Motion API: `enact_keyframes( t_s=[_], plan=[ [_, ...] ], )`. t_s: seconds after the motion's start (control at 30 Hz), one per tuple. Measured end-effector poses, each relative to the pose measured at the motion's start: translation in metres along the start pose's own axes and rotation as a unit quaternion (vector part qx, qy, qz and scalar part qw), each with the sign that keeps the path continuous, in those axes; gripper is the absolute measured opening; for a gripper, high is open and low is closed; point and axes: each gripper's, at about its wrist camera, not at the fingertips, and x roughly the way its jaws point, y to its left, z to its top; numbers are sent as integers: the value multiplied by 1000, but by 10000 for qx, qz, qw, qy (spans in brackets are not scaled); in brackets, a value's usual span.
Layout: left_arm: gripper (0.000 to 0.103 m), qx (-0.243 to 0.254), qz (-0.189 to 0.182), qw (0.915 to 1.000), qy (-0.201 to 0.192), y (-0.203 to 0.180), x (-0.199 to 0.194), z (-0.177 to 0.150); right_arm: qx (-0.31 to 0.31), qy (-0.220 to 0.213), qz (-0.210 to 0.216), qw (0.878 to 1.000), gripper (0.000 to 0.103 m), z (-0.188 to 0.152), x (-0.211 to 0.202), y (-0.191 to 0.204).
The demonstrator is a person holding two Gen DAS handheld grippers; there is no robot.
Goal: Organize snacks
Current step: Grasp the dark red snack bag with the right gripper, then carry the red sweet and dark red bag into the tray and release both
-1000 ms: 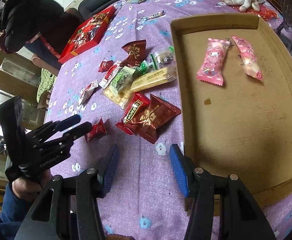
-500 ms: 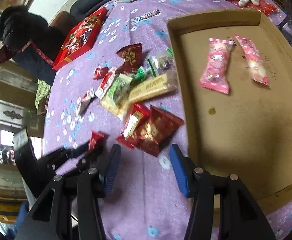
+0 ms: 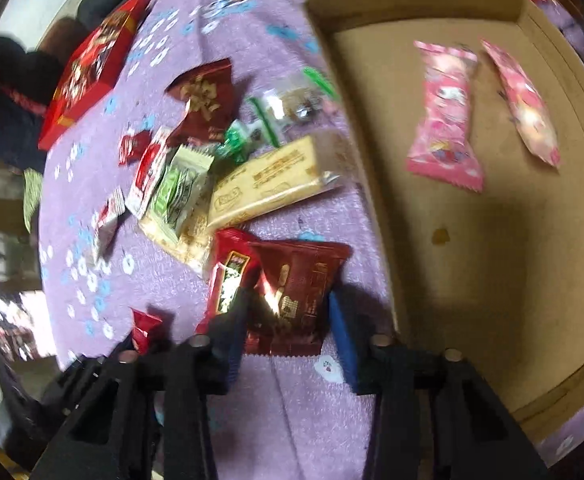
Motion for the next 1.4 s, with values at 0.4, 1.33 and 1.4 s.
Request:
enact_keyframes(
  t_s=[0.4, 1.33, 1.4],
  plan=[
    [18, -655, -500, 9966, -33, 20, -5, -8, -813, -12, 76, 9967, 27, -42, -5, 7],
    [18, -530, -74, 9985, -113, 6, -10, -14, -1092, -289, 239, 9933, 26, -60, -8, 11],
    [18, -572, -134, 9982, -155, 5, -15, -14, -1174, -414, 270, 9919, 26, -60, -18, 12]
  ],
)
